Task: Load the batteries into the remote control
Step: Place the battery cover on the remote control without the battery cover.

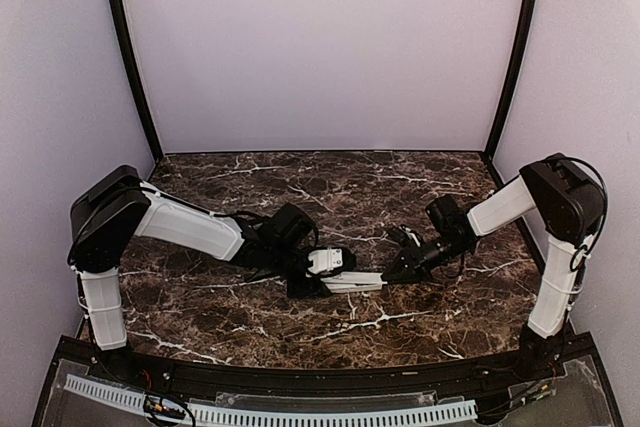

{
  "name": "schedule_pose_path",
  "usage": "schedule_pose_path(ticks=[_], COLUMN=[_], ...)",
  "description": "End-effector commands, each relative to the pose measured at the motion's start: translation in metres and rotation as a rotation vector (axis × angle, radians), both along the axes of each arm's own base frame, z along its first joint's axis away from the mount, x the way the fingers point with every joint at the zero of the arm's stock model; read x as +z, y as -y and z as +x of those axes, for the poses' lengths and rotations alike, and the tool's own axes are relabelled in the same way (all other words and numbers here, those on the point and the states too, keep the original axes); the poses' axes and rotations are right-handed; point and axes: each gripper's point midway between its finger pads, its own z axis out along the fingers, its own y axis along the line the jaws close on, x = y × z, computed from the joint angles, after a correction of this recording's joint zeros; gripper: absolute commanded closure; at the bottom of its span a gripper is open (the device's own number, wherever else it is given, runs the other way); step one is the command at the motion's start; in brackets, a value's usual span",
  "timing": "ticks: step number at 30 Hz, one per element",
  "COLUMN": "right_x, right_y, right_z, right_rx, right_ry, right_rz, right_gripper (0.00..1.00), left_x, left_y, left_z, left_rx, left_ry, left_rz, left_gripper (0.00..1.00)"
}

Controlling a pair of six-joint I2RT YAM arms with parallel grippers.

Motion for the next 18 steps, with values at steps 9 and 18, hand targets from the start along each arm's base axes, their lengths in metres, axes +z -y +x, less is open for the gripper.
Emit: schedule_pose_path(ticks=[9,18], right_x=[-0.002,0.012], right_y=[-0.001,-0.003], right_z=[0.005,0.006], right_rx=[-0.01,-0.004], right_ry=[0.026,0.043], right_rz=[-0.02,0.003], right_gripper=[0.83,0.8], left_x=[-0.013,-0.012], left_y=[-0.01,-0.009], left_z=[-0.01,-0.009], left_rx=[-0.007,-0.008], left_ry=[-0.051,-0.05], left_rz=[0.066,0.068], left_gripper=[0.59,0.58])
